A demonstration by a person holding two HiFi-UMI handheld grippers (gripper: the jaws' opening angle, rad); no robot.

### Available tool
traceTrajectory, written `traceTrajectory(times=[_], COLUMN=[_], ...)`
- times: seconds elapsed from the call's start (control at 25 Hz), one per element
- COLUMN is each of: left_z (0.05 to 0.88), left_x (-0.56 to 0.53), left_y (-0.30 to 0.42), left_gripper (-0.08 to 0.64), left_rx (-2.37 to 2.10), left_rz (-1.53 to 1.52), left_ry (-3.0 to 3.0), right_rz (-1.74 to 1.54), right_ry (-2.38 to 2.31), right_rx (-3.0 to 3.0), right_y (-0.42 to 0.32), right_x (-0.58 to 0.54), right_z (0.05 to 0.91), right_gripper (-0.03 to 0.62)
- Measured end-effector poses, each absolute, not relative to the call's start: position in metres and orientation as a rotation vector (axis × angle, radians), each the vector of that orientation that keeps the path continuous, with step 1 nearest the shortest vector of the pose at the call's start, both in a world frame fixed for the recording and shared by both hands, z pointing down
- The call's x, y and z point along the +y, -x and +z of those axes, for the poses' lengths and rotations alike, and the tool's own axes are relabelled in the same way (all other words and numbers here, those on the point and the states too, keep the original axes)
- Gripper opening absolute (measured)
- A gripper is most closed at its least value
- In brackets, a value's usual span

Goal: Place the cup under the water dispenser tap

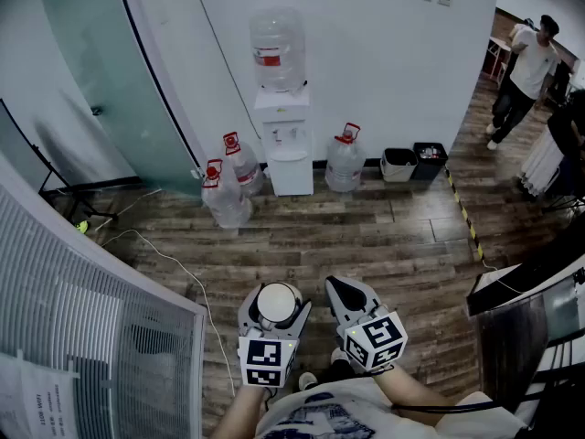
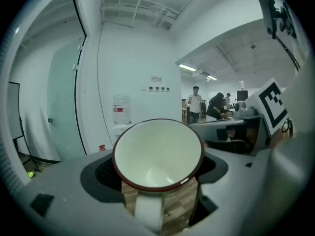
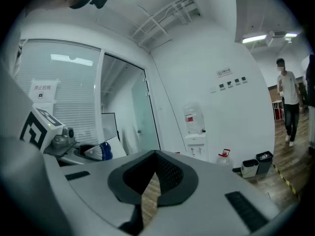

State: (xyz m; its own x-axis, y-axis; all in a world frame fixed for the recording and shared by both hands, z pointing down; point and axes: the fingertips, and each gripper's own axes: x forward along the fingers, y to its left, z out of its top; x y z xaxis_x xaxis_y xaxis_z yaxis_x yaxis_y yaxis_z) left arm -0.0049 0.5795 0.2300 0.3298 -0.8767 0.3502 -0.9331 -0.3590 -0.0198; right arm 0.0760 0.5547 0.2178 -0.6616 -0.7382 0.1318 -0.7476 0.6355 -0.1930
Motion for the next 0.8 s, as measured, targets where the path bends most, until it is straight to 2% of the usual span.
traceTrajectory(times=[0.8], left_z=[0.233], left_x=[0.508], left_y=[-0.02], left_gripper=[0.448], left_rx=[-1.676], left_rz=[0.456], left_ry=[-2.387], right_rz=[0.43], right_ry=[-1.277], right_rx=[-2.793], right_y=[-0.108], right_x=[0.478], right_z=[0.229], right_gripper=[0.018])
